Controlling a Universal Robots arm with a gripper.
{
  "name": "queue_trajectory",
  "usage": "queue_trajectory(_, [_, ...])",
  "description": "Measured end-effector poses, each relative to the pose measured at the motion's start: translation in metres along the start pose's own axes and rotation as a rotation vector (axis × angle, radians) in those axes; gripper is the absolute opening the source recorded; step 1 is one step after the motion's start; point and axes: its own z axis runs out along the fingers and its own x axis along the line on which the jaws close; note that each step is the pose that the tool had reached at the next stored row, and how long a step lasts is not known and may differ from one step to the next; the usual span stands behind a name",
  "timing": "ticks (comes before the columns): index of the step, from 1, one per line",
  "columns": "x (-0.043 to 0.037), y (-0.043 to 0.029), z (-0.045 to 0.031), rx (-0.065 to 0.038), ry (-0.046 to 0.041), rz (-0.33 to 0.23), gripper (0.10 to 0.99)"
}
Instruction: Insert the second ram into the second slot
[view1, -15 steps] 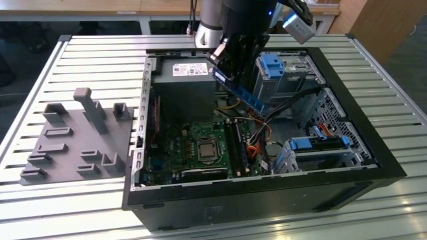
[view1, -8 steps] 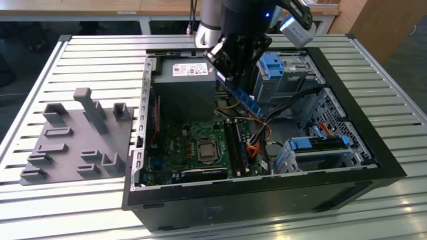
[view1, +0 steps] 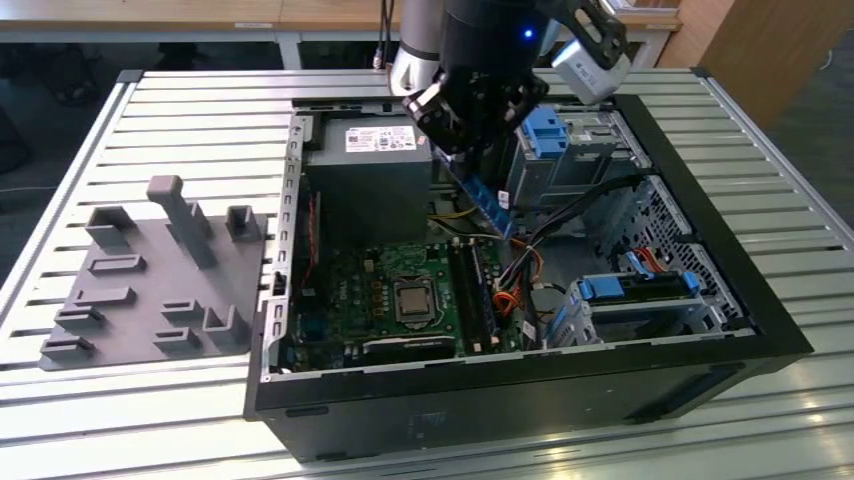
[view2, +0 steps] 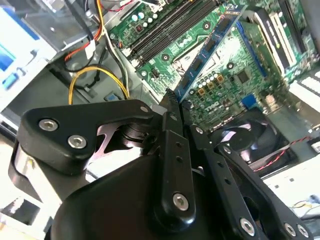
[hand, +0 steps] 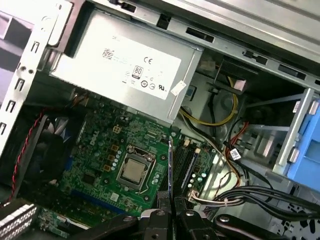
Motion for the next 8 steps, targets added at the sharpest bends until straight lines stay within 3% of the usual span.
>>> queue_trajectory(8, [0.0,0.0,0.0015,0.003,0.0008,0.142,0.141])
